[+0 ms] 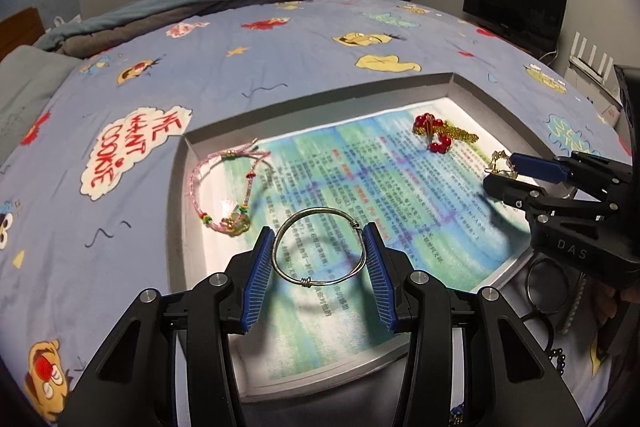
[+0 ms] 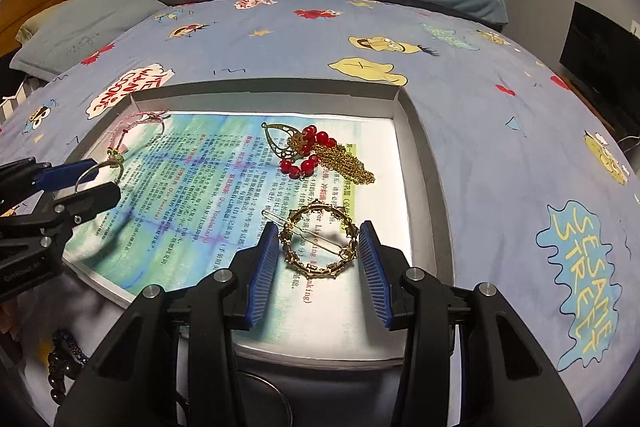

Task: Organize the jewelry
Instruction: 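Carry the bangle and brooch into the tray and open both tools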

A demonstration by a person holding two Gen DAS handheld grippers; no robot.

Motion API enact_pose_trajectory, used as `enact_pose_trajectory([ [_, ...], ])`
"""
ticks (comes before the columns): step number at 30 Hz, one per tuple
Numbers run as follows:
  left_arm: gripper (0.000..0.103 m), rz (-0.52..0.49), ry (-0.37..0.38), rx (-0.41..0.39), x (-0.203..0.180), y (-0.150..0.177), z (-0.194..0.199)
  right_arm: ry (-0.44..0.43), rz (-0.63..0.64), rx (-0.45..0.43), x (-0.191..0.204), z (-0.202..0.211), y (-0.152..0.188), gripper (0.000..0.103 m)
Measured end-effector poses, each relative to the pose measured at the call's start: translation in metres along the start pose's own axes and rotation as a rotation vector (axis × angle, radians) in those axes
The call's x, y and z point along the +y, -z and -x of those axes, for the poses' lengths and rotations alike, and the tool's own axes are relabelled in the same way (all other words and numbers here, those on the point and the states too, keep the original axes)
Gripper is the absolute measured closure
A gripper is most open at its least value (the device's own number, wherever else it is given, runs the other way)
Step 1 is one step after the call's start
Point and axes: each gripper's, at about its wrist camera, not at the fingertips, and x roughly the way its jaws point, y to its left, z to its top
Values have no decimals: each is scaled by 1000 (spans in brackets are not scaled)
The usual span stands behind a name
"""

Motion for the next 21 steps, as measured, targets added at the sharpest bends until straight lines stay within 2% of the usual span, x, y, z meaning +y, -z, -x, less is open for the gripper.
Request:
enact_pose_trajectory([
  [10,54,25,5,28,4,4,-8,-6,5,3,0,0,-1,59],
  [15,51,40,7,33,8,5,-9,-13,6,-3,1,2,-1,50],
  [18,47,47,5,35,9,5,-9,-17,8,-4,1,2,-1,48],
  [21,39,53,6,27,9,5,-6,-32,5,-10,2,6,-1,39],
])
